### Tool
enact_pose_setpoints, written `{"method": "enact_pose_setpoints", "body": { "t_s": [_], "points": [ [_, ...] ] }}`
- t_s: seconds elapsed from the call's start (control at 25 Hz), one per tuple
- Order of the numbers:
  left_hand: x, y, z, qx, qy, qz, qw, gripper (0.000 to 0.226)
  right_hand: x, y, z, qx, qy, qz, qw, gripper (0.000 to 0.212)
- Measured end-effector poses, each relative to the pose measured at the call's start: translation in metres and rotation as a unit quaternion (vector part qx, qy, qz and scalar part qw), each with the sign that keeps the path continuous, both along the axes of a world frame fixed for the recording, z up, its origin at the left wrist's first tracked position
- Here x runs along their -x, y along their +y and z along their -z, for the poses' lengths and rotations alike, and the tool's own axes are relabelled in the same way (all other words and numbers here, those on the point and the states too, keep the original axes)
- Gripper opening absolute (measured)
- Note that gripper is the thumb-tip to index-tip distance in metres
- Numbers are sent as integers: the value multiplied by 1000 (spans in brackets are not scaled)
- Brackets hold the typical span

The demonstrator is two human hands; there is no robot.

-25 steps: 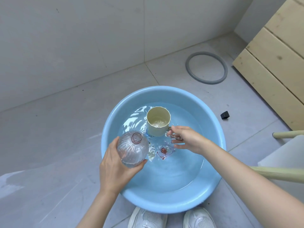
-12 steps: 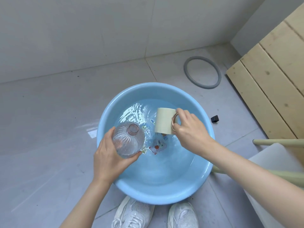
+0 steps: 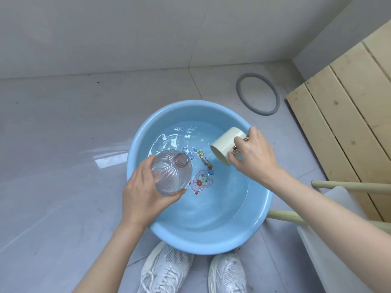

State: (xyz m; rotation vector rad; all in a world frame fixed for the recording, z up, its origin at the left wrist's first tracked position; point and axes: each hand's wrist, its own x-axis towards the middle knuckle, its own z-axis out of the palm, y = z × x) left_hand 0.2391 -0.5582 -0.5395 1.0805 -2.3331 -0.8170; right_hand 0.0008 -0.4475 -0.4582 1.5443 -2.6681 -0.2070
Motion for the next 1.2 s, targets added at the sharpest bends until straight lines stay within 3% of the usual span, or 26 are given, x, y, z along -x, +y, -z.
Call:
{"method": "enact_pose_setpoints", "body": {
  "t_s": [0.12,0.28,0.48,0.64,0.84,1.04,1.2],
  "points": [
    [1,-1,2,10,13,6,1000,100,-7,0,21,-16,-17,49,999,24],
    [0,0,4,2,18,6,1000,101,-20,-8,32,-98,-65,143,983,32],
    [-1,-1,6,4,15,7,1000,98,-25,-18,33,-123,-147,200,961,35],
    [-1,-1,7,3,15,10,1000,98,-29,-16,36,-169,-177,211,946,37],
    [0,-1,8,8,23,8,1000,97,-36,-18,40,-189,-155,175,954,37],
    [-1,-1,8,13,9,8,1000,99,-27,-10,41,-131,-231,201,943,32],
    [0,0,7,17,1,10,1000,102,-16,13,31,-15,-372,291,881,31]
  ]
}}
